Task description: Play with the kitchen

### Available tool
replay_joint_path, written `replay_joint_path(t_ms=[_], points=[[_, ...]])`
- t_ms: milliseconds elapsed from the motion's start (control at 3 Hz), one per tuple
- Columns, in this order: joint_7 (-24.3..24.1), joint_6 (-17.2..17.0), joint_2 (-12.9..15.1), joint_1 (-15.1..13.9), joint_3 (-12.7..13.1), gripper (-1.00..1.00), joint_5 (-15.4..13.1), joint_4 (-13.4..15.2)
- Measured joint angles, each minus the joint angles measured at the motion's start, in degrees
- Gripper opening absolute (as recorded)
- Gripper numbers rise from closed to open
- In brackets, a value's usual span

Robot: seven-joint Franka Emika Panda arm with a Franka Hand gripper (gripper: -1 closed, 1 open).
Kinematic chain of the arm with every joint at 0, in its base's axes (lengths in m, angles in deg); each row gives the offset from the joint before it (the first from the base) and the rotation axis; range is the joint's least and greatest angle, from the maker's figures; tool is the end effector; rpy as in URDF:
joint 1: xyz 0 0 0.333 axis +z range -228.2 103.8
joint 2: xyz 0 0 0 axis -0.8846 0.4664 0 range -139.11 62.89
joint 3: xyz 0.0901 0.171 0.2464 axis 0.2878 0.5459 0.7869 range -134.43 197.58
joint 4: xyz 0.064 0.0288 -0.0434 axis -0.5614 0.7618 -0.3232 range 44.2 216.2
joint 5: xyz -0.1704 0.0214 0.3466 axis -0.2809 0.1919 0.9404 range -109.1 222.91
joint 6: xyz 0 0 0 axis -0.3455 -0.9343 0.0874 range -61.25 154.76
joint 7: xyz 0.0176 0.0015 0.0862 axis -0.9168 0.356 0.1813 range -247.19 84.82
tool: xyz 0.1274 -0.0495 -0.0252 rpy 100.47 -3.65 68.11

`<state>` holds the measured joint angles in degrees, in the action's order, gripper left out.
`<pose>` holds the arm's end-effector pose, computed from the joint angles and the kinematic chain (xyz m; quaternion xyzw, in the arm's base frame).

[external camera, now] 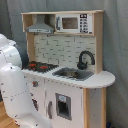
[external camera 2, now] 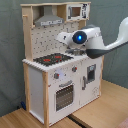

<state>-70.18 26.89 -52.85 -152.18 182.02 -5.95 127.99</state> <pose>0.3773 0.4824 0.5660 0.6393 0.5030 0.1501 0.5619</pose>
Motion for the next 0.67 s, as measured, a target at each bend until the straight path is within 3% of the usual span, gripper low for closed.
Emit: replay_joint_path(t_ms=[667], points=[[4.0,4.1,-4.4,1.3,0.0,1.0,-10.8,-1.1]])
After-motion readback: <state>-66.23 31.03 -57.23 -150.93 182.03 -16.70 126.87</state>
